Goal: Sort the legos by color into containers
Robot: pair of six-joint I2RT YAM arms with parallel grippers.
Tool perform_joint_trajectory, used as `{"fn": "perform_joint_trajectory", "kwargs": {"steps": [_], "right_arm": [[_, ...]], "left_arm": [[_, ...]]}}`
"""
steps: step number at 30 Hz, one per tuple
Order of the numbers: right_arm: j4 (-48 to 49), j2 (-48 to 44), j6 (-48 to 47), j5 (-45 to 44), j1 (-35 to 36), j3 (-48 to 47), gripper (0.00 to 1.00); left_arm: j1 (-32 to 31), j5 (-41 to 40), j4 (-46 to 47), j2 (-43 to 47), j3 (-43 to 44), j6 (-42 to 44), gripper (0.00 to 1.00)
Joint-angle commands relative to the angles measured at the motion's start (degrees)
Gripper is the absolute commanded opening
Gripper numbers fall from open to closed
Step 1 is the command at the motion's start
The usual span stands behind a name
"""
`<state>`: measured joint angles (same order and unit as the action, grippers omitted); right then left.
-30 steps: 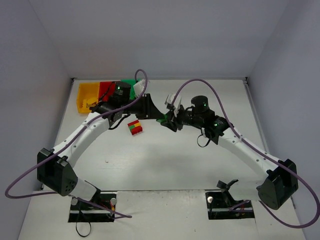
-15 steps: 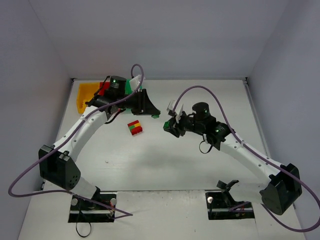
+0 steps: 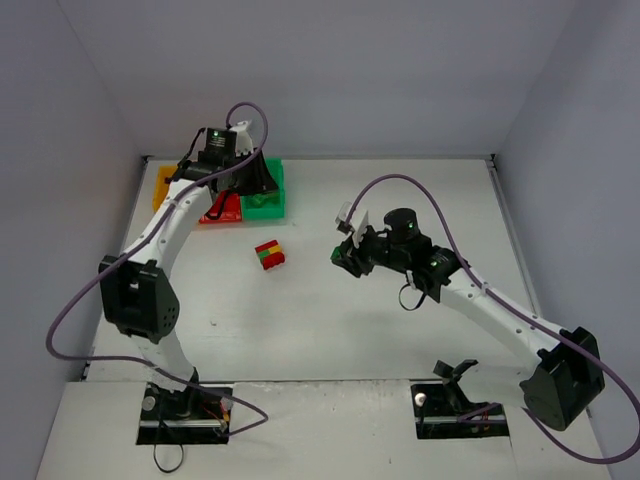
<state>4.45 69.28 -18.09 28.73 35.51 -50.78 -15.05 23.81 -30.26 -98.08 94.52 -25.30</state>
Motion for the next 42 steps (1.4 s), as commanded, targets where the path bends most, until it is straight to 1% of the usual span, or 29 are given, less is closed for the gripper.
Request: {"fn": "perform_joint_trajectory", "kwargs": {"steps": [1,3,4,5,6,7,8,10,11,12,13,14,16,17,19,20,21,22,23,24,26,27,30,35,42], "right_arm": [[2.67,-2.91,1.56,-0.78,0.09,-0.90,0.00],[2.67,-3.18,1.83,-0.87,0.18,-0.98,0.00],[2.50,-3.27,1.83,-0.78,0.18,-1.07,0.00],[2.32,-3.18,1.91,-0.69,0.09,-1.24,0.00],[2.23,-3.01,2.00,-0.61,0.18,-1.42,0.00],[2.06,-2.83,2.18,-0.52,0.18,-1.68,0.00],[1.97,-2.74,2.27,-0.43,0.18,-2.03,0.00],[1.88,-2.57,2.44,-0.34,0.26,-2.39,0.00],[1.88,-2.48,2.44,-0.34,0.26,-2.74,0.00],[1.88,-2.39,2.44,-0.26,0.26,-2.83,0.00],[1.88,-2.22,2.18,-0.25,0.26,-3.00,0.00],[1.88,-2.04,2.09,0.01,0.26,-3.18,0.00],[1.97,-1.78,1.65,0.97,0.26,-3.53,0.00],[2.06,-1.51,1.39,1.32,0.35,-3.88,0.00],[2.06,-1.16,0.69,1.94,0.27,-4.41,0.00],[2.23,-1.07,0.08,2.03,0.26,-4.67,0.00],[2.23,-0.81,-0.37,2.03,0.26,-5.46,0.00],[2.14,-0.72,-1.24,2.03,0.26,-5.81,0.00],[2.23,-0.55,-1.77,2.03,0.26,-6.16,0.00],[2.23,-0.55,-2.30,2.03,0.26,-6.69,0.00],[2.14,-0.11,-3.18,2.73,0.26,-7.40,0.01],[2.14,-0.02,-3.70,2.91,0.18,-7.92,0.01],[2.06,0.77,-4.59,3.78,0.18,-8.71,0.02],[1.97,1.12,-4.59,5.54,0.26,-10.03,0.02],[1.97,0.86,-3.89,7.22,0.35,-10.91,0.04]], "left_arm": [[2.47,-16.51,3.54,-7.96,7.06,3.59,0.07],[3.09,-17.13,3.98,-12.20,10.93,4.81,0.10],[3.10,-18.09,3.11,-17.01,16.52,5.43,0.11],[3.10,-18.54,0.14,-19.49,19.79,5.87,0.12],[3.10,-18.80,-1.45,-21.95,23.13,6.83,0.16],[3.10,-19.06,-2.86,-26.06,28.82,7.19,0.20],[3.10,-19.76,-4.18,-27.50,30.70,7.54,0.33],[3.36,-20.56,-4.37,-30.22,33.96,7.81,0.47],[3.53,-20.39,-4.28,-30.59,34.41,7.64,0.53],[3.71,-20.30,-4.19,-30.59,34.76,7.29,0.61],[3.62,-20.04,-3.67,-30.07,34.24,7.28,0.63],[3.62,-18.99,-3.58,-29.45,33.63,7.02,0.64],[2.66,-17.49,-2.01,-24.89,30.83,6.84,0.66],[2.13,-15.31,-1.65,-22.96,27.24,6.41,0.67],[0.82,-11.44,-1.90,-17.16,24.24,5.27,0.68],[0.46,-8.90,-1.82,-15.23,20.74,3.17,0.68],[0.11,-2.87,-1.65,-11.38,18.88,2.19,0.68],[-0.94,-0.20,-0.86,-9.43,15.12,0.27,0.68],[-1.56,2.27,-0.59,-7.67,13.43,-0.62,0.68],[-2.35,6.90,-0.41,-4.52,11.93,-1.32,0.67],[-5.06,9.92,-0.67,-0.12,9.29,-2.82,0.68],[-5.95,13.07,-0.85,1.13,6.76,-3.26,0.68],[-9.03,17.48,-1.03,5.86,2.01,-4.67,0.68],[-11.58,18.90,-1.64,11.41,-2.40,-5.11,0.68],[-14.48,18.29,-1.21,12.83,-5.57,-5.64,0.68]]}}
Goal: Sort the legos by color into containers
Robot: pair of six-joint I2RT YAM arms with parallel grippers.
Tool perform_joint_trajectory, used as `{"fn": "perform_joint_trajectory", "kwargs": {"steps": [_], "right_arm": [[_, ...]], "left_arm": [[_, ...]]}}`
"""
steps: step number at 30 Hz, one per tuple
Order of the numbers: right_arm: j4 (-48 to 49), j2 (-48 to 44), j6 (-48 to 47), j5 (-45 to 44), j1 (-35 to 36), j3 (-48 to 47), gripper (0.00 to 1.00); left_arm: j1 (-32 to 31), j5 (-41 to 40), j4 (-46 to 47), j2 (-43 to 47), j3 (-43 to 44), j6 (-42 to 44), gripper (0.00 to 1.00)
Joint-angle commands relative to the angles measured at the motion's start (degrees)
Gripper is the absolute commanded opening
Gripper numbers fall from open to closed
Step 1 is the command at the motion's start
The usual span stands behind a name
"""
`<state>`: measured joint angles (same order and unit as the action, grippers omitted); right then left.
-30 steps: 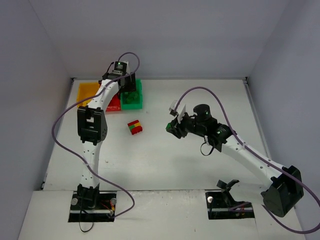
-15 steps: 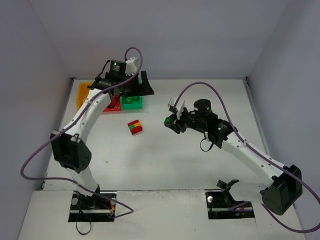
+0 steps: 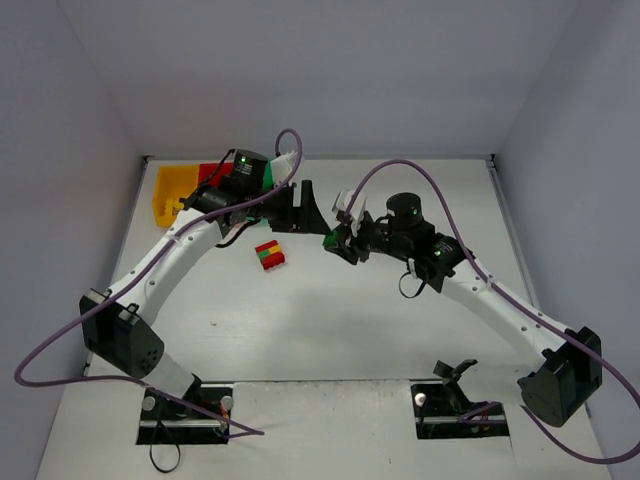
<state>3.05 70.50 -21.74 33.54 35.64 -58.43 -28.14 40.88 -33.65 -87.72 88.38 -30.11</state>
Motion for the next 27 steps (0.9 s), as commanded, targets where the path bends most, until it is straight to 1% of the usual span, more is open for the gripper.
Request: {"fn": "perform_joint_trajectory", "kwargs": {"steps": [1,9,15,18,19,21,22,24,25,26,27], "right_arm": [[3.28,-0.19,-0.15,2.58,0.22,-3.26,0.04],[3.28,-0.62,0.56,2.50,0.57,-2.74,0.05],[3.37,-0.80,1.08,1.97,0.75,-2.65,0.05],[3.37,-0.63,1.17,1.53,0.84,-2.65,0.05],[3.37,-0.63,1.17,1.44,0.84,-2.48,0.05],[3.45,-0.63,1.26,0.92,0.92,-2.39,0.06],[3.45,-0.54,1.26,0.83,0.92,-2.21,0.06],[3.72,-0.54,1.35,0.39,0.92,-2.21,0.08],[3.72,-0.45,1.35,0.13,0.92,-2.12,0.09],[3.72,-0.45,1.35,-0.14,0.92,-2.12,0.10],[3.72,-0.28,1.35,-0.75,0.92,-2.12,0.11]], "left_arm": [[-1.65,1.48,2.62,2.47,0.22,-1.44,0.68],[-4.64,2.80,7.72,1.59,-0.93,-4.69,0.68],[-6.31,2.19,7.81,0.27,-0.84,-4.96,0.68],[-6.66,1.39,7.11,-0.17,-1.01,-4.87,0.62],[-6.66,0.78,6.93,-0.34,-1.10,-4.70,0.56],[-6.66,0.34,6.05,-0.61,-1.10,-4.26,0.50],[-6.75,-0.10,5.79,-0.61,-1.10,-4.17,0.40],[-6.75,-0.28,5.61,-0.78,-1.19,-3.91,0.29],[-6.75,-0.45,5.52,-0.78,-1.19,-3.82,0.16],[-6.75,-0.54,5.35,-0.87,-1.10,-3.64,0.11],[-6.75,-0.63,5.17,-0.87,-1.02,-3.12,0.07]]}}
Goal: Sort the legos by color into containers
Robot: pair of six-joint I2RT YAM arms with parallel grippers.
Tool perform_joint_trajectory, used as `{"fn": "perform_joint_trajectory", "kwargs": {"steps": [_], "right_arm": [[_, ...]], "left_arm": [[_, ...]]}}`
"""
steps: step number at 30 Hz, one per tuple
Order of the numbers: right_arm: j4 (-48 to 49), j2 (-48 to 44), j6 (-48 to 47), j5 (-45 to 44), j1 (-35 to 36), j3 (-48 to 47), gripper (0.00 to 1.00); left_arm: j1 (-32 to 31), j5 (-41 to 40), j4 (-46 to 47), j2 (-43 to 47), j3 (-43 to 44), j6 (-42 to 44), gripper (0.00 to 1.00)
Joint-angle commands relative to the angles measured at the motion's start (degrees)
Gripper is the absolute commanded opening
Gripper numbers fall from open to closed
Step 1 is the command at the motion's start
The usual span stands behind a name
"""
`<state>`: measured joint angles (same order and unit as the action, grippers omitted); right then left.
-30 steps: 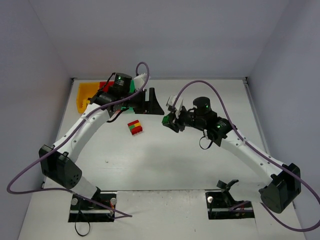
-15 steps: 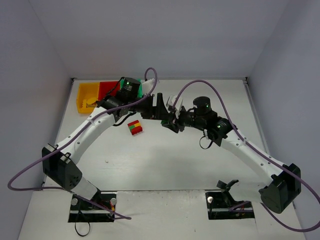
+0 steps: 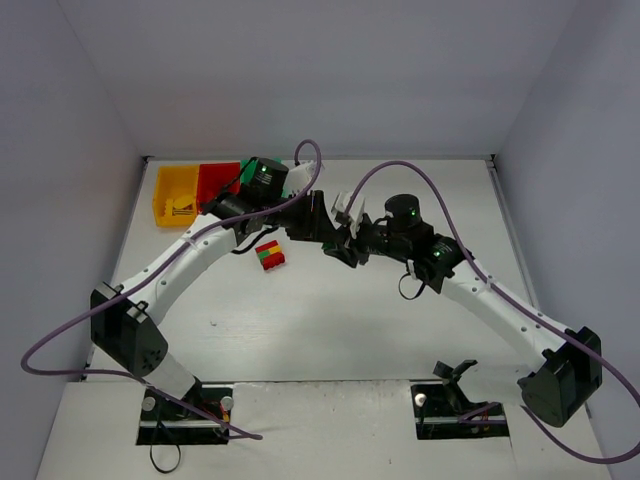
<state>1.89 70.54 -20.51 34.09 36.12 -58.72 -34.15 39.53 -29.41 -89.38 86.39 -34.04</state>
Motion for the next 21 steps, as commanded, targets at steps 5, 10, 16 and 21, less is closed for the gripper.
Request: {"fn": "perform_joint_trajectory", "kwargs": {"steps": [5,10,16,21], "right_arm": [[4.88,0.38,1.08,-4.11,0.36,-1.49,0.44],[4.53,0.56,4.33,-12.79,-0.26,-0.52,0.71],[4.26,-0.32,14.26,-16.96,-4.73,1.76,1.00],[4.35,0.73,20.14,-16.51,-5.01,3.87,1.00]], "left_arm": [[-0.57,-4.00,-2.84,0.88,2.20,3.89,0.00],[2.06,-9.55,-7.24,-0.70,4.57,9.25,0.00],[9.52,-18.50,-7.33,-6.57,10.45,14.17,0.00],[14.54,-28.44,-3.48,-14.93,17.40,16.20,0.00]]}}
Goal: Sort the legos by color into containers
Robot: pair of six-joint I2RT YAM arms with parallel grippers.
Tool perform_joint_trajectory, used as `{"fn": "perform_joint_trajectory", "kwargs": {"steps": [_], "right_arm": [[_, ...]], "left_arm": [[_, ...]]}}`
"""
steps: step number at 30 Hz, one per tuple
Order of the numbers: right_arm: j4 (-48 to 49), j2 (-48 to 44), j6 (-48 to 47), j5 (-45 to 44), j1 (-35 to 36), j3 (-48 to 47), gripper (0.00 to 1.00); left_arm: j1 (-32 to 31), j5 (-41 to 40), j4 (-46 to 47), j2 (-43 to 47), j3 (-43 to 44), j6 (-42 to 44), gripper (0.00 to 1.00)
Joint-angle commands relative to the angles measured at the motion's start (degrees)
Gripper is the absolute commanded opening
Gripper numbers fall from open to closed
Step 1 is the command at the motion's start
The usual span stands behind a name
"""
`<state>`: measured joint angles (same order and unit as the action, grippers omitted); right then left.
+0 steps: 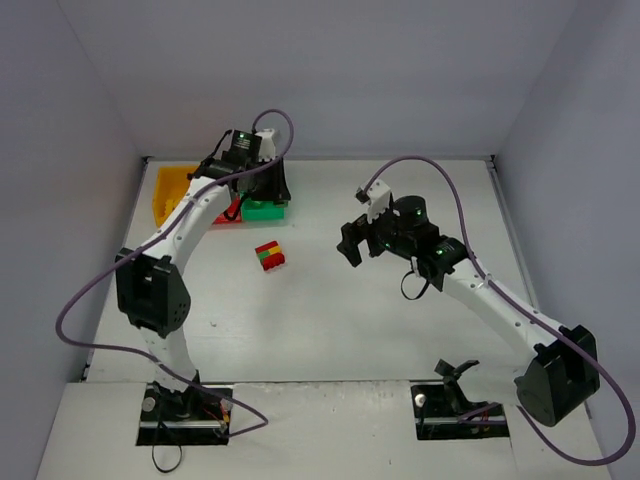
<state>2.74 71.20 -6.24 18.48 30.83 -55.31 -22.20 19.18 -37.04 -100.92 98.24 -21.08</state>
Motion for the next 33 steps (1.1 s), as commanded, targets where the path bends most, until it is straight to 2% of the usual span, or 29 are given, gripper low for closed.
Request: {"fn": "perform_joint_trajectory", "kwargs": {"steps": [1,3,5,7,9,10,13,14,15,17,19,23,26,33], "right_arm": [[3.50,0.52,6.24,-0.90,0.28,0.64,0.99],[3.67,1.66,10.78,-1.95,0.55,0.99,0.91],[4.55,2.36,12.74,-3.09,1.16,1.69,0.89],[5.69,2.72,15.10,-4.76,2.21,2.13,0.89],[6.39,3.77,16.43,-5.64,2.57,2.14,0.94],[7.27,4.64,17.57,-6.26,2.83,1.96,0.95],[8.77,7.18,19.68,-7.40,3.53,0.74,0.98],[8.77,8.16,20.04,-7.75,3.80,0.03,0.98],[8.86,9.12,20.39,-8.19,4.23,-0.76,0.98],[8.86,12.64,21.00,-9.69,5.81,-3.30,0.98],[8.86,16.31,21.53,-11.18,6.96,-5.15,0.98],[9.03,22.65,22.23,-15.75,11.69,-10.07,1.00],[9.03,27.58,23.55,-19.26,14.68,-15.16,1.00],[7.55,39.34,24.87,-26.12,19.61,-25.17,1.00]], "left_arm": [[3.47,-9.85,5.04,-4.88,6.87,3.33,0.00],[5.49,-11.79,6.44,-10.33,11.86,3.85,0.03],[7.24,-14.16,6.45,-16.11,16.09,4.38,0.07],[8.04,-15.22,6.01,-19.73,22.57,4.64,0.12],[8.75,-16.27,5.66,-24.31,28.11,5.43,0.15],[8.84,-16.98,5.40,-25.62,29.80,5.52,0.26],[9.01,-17.33,4.78,-28.80,33.50,5.61,0.45],[9.01,-17.42,5.22,-28.89,33.51,5.53,0.56],[9.01,-17.60,5.48,-28.45,33.25,5.26,0.60],[9.01,-17.51,6.10,-26.61,31.67,4.65,0.67],[9.01,-17.33,6.54,-24.51,29.92,4.12,0.70],[9.01,-18.38,6.54,-14.93,21.59,2.63,0.74],[9.01,-20.75,6.10,-6.41,14.65,0.52,0.83],[9.89,-24.18,2.06,14.58,0.32,-3.53,0.86]]}}
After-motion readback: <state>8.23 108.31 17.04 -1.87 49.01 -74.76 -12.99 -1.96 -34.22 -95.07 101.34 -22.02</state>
